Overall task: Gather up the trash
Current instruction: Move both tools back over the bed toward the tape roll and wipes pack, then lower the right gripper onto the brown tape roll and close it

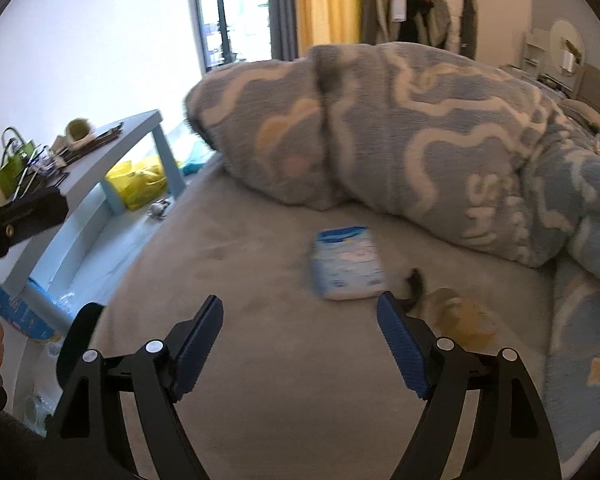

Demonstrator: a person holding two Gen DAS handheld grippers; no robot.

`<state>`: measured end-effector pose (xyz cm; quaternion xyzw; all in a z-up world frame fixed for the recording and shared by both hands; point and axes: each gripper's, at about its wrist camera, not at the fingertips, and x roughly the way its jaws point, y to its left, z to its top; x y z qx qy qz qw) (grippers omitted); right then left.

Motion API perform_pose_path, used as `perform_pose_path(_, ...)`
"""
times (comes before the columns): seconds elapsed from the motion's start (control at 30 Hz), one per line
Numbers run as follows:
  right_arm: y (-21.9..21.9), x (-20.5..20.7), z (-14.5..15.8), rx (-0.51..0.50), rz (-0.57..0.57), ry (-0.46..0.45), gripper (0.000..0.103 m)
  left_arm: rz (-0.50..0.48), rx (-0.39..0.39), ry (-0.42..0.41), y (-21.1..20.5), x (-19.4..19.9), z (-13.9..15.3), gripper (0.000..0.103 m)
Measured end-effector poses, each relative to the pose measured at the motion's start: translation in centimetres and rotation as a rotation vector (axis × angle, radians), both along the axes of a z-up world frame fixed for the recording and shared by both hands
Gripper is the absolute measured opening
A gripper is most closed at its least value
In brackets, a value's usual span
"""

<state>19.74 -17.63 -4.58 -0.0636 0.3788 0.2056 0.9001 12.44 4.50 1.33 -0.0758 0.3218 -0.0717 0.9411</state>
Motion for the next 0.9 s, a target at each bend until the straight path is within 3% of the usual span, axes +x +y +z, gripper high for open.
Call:
perform_pose_path(0.23, -3.4, 1.8, -0.4, -0.028, -0.065, 0.008, 0.08, -0.029, 0.012, 0.015, -1.8, 2.0, -0.6, 0.093)
perform_pose_path(0.33, -4.5, 2.7, -0.7, -0.04, -0.085, 0.019, 0.068, -0.036, 0.004, 0.024, -2.4, 2.8, -0.9, 0.093)
perform_pose_path(0.47, -5.7, 3.8, -0.9, -0.045, -0.112, 0.035, 0.06, -0.054, 0.015, 0.028, -3.4, 3.7, -1.1, 0.093)
perform_pose_path(0.9, -8.7, 6.6, -2.8, -0.032, -0.154, 0.13, 0.041, -0.112, 0.018, 0.057, -5.9, 6.8, -2.0, 0.093)
